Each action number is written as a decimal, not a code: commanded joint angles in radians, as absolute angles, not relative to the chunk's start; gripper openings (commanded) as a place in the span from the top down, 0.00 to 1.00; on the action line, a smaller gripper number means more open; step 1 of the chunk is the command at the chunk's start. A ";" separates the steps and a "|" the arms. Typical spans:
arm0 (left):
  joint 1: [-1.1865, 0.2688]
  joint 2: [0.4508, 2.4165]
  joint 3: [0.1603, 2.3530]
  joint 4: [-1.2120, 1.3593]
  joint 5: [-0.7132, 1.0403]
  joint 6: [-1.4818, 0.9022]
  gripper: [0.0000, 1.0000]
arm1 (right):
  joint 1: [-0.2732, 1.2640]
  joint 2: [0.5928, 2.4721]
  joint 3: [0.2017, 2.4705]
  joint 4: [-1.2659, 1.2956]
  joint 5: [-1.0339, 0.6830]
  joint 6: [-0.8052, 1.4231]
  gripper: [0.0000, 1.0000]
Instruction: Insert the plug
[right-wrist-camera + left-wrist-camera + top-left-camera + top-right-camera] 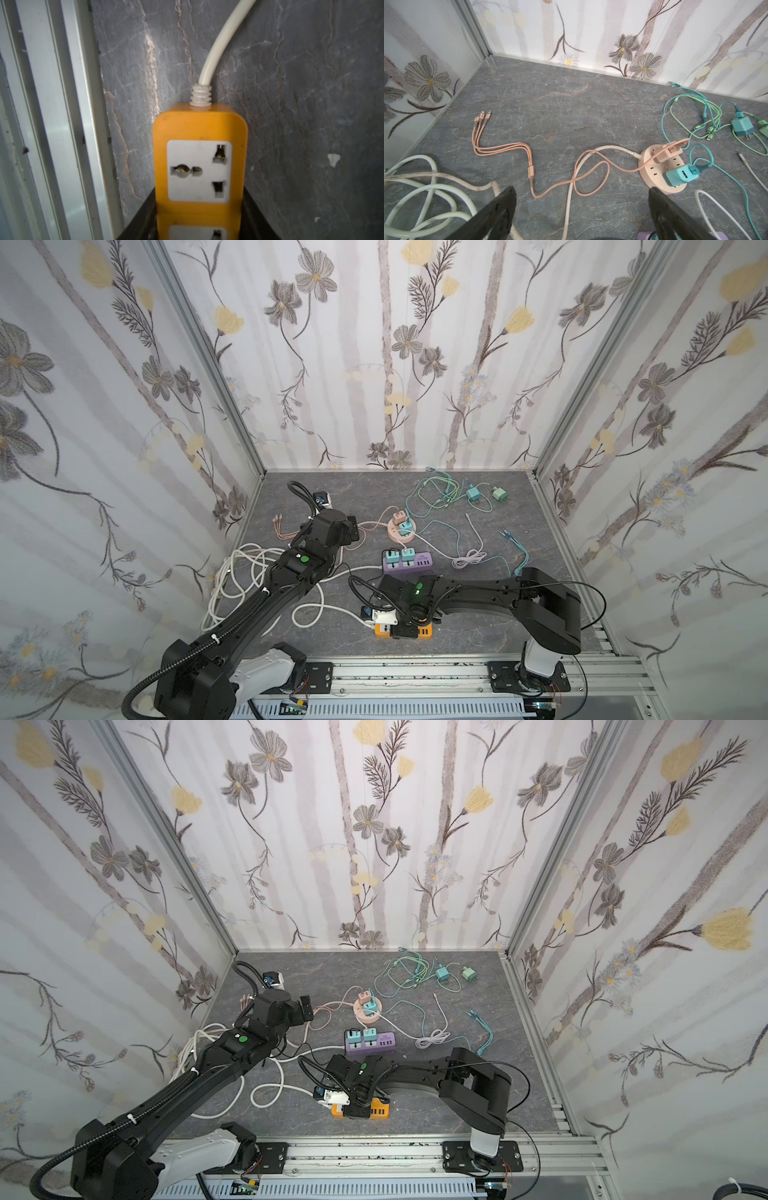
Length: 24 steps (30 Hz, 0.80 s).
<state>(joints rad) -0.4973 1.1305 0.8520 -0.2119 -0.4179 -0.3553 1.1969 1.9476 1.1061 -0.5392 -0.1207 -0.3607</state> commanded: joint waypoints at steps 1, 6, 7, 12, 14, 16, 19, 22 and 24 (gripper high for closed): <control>-0.487 1.136 0.849 -0.220 -0.451 -0.382 0.00 | 1.160 1.969 1.125 -0.559 -0.052 -0.455 0.64; -0.471 1.163 0.859 -0.213 -0.440 -0.385 0.00 | 1.021 2.045 1.229 -0.590 0.023 -0.598 0.70; -0.468 1.167 0.862 -0.214 -0.439 -0.383 0.00 | 0.996 2.071 1.264 -0.608 0.043 -0.626 0.71; -0.457 1.167 0.862 -0.221 -0.449 -0.378 0.00 | 0.897 2.163 1.398 -0.665 0.082 -0.725 0.71; -0.450 1.163 0.857 -0.220 -0.453 -0.379 0.00 | 0.862 2.192 1.451 -0.678 0.095 -0.744 0.71; -0.443 1.163 0.854 -0.223 -0.451 -0.380 0.00 | 0.834 2.219 1.502 -0.694 0.102 -0.763 0.70; -0.432 1.167 0.855 -0.220 -0.447 -0.382 0.00 | 0.796 2.256 1.579 -0.713 0.081 -0.792 0.70; -0.425 1.175 0.860 -0.219 -0.445 -0.382 0.00 | 0.756 2.288 1.636 -0.716 0.045 -0.830 0.69; -0.422 1.177 0.863 -0.219 -0.442 -0.382 0.00 | 0.742 2.304 1.664 -0.715 0.039 -0.857 0.68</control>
<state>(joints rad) -0.4255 1.1744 0.8555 -0.2169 -0.4229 -0.3702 0.7635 2.2860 1.6295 -0.7158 0.0090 -0.7967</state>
